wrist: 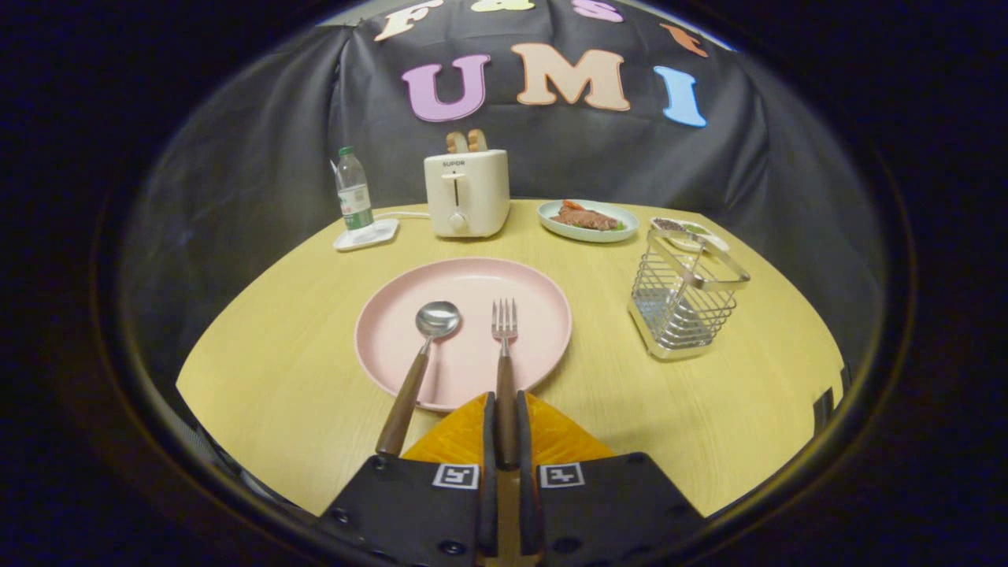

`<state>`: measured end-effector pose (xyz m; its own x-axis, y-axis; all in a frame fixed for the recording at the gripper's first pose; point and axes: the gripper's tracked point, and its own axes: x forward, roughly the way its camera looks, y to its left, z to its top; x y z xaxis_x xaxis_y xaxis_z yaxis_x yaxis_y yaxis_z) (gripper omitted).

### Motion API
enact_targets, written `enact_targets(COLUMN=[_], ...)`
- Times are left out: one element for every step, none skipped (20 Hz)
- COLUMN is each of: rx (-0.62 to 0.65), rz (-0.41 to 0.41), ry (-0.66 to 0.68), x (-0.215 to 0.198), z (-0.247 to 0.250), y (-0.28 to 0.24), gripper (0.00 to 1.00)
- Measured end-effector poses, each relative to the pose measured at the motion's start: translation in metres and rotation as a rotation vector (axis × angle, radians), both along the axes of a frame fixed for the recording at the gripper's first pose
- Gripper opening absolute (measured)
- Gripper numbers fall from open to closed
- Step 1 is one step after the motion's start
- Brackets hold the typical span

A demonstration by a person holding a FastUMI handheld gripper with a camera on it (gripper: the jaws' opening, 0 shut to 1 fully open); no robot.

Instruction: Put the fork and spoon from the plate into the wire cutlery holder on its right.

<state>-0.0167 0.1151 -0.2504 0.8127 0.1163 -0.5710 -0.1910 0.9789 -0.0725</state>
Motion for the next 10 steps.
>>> enact_targets(rx=[-0.001,-0.002,0.003,0.008,0.013,0.019,0.021,0.022,0.021,0.025], rz=[0.002,0.0,0.009,0.015,0.016,0.022,0.026,0.03,0.033,0.037], ry=[0.0,0.005,0.008,0.015,0.017,0.017,0.015,0.01,0.009,0.012], x=[0.001,0.001,0.001,0.0,-0.001,-0.002,-0.003,-0.004,-0.005,-0.006], z=[0.0,0.002,0.002,0.002,0.004,0.007,0.011,0.016,0.021,0.026], y=[0.0,0.0,0.001,0.002,0.003,0.003,0.004,0.004,0.004,0.003], gripper=[0.1,0.09,0.07,0.05,0.05,0.05,0.05,0.05,0.05,0.05])
